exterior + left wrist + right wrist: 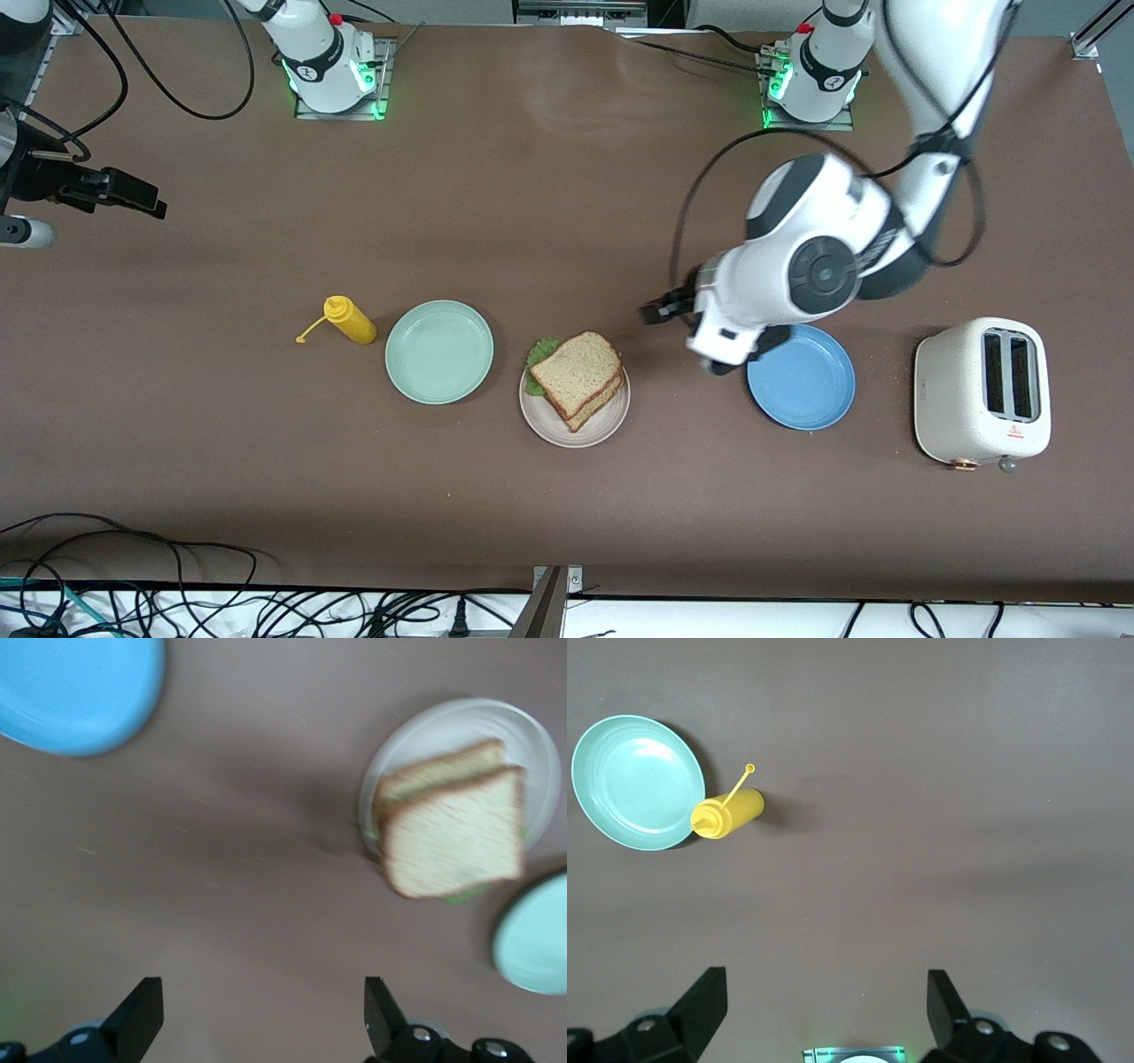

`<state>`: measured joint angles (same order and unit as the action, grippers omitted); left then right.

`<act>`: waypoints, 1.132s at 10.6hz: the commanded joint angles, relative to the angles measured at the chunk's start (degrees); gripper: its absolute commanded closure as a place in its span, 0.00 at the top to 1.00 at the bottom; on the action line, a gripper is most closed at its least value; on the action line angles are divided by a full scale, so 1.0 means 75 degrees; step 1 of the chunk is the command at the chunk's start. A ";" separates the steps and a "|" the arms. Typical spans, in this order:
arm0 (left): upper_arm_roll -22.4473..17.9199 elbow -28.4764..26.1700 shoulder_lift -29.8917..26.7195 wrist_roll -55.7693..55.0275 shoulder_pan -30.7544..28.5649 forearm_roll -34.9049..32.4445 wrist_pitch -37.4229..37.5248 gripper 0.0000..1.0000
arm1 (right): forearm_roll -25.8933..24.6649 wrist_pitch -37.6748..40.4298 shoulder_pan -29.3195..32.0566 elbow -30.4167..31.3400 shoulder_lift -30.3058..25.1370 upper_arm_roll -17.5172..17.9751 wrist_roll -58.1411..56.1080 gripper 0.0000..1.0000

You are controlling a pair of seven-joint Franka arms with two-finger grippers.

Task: Make sandwich on beige plate with both arms
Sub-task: 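Open the left gripper and withdraw it toward the toaster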

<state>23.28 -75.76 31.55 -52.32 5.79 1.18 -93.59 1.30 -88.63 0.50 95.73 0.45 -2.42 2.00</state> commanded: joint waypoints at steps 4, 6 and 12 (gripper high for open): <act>0.0025 -0.0913 -0.1743 0.2782 -0.1519 -0.0860 0.1167 0.99 | -0.0127 0.0134 -0.0020 -0.0225 0.0092 0.0018 0.0109 1.00; 0.0025 -0.1474 -0.2376 0.4076 -0.2222 -0.0860 0.1148 0.99 | -0.0127 0.0134 -0.0020 -0.0225 0.0092 0.0018 0.0109 1.00; 0.0072 -0.2785 -0.3734 0.6903 -0.4017 -0.0098 0.0213 0.98 | -0.0127 0.0099 -0.0020 -0.0237 0.0092 0.0018 0.0085 1.00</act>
<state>23.28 -88.80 10.44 -4.85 -22.84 -0.94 -87.86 1.25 -88.64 0.51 95.49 0.55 -2.41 2.01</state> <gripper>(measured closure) 0.018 0.000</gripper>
